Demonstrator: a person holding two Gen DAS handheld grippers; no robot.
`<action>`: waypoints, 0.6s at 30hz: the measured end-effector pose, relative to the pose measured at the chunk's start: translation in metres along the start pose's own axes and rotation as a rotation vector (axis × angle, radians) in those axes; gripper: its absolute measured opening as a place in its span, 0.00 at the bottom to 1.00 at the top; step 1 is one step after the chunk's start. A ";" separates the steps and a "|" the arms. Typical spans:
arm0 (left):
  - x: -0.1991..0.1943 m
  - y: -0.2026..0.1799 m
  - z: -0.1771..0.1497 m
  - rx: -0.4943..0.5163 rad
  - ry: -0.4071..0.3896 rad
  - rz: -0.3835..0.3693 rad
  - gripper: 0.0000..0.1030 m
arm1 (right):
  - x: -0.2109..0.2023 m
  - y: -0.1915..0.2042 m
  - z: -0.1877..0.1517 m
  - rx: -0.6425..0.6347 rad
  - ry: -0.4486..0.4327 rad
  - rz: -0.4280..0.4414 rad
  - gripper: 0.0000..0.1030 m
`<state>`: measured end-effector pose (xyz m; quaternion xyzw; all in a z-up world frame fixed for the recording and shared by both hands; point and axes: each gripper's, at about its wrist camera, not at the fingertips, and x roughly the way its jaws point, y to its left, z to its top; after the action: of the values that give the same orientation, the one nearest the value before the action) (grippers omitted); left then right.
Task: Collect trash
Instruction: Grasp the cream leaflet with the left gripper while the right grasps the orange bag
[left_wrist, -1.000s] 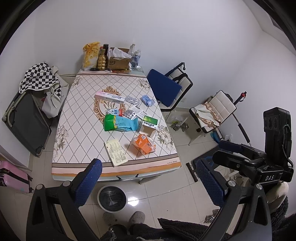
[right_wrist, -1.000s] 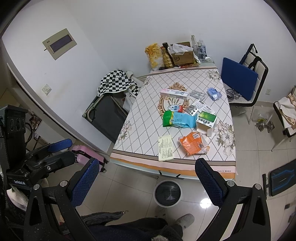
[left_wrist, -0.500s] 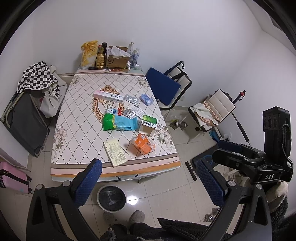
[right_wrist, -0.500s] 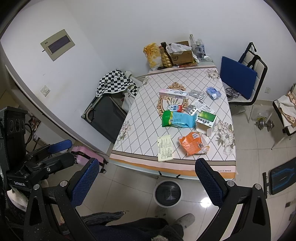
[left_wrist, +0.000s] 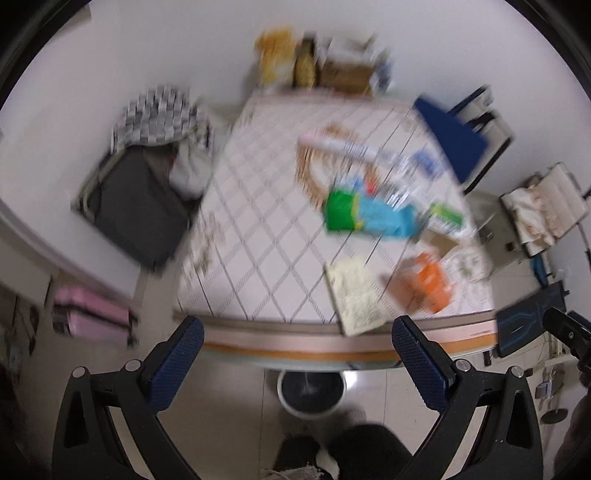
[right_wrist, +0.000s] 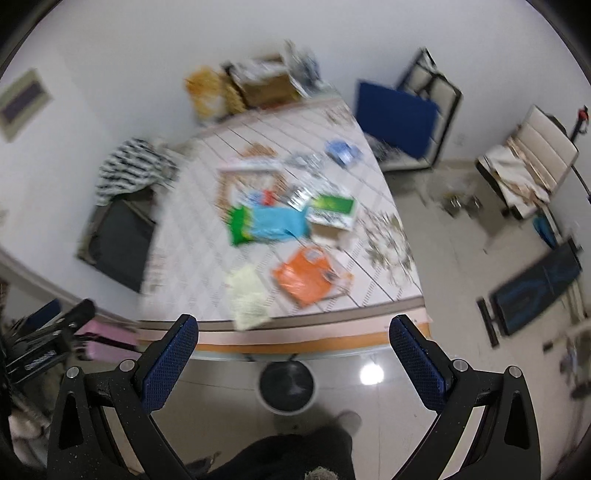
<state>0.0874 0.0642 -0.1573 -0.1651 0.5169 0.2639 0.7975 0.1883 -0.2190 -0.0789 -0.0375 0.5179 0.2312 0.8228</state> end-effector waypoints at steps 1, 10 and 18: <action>0.019 -0.002 0.001 -0.012 0.036 0.011 1.00 | 0.016 -0.004 0.000 0.011 0.021 -0.013 1.00; 0.157 -0.040 0.000 -0.105 0.313 0.083 1.00 | 0.224 -0.067 0.041 0.213 0.277 -0.034 1.00; 0.242 -0.074 0.019 -0.140 0.468 0.045 0.99 | 0.326 -0.069 0.050 0.126 0.401 -0.029 0.43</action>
<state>0.2240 0.0747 -0.3711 -0.2647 0.6717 0.2714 0.6364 0.3751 -0.1539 -0.3521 -0.0387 0.6842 0.1744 0.7071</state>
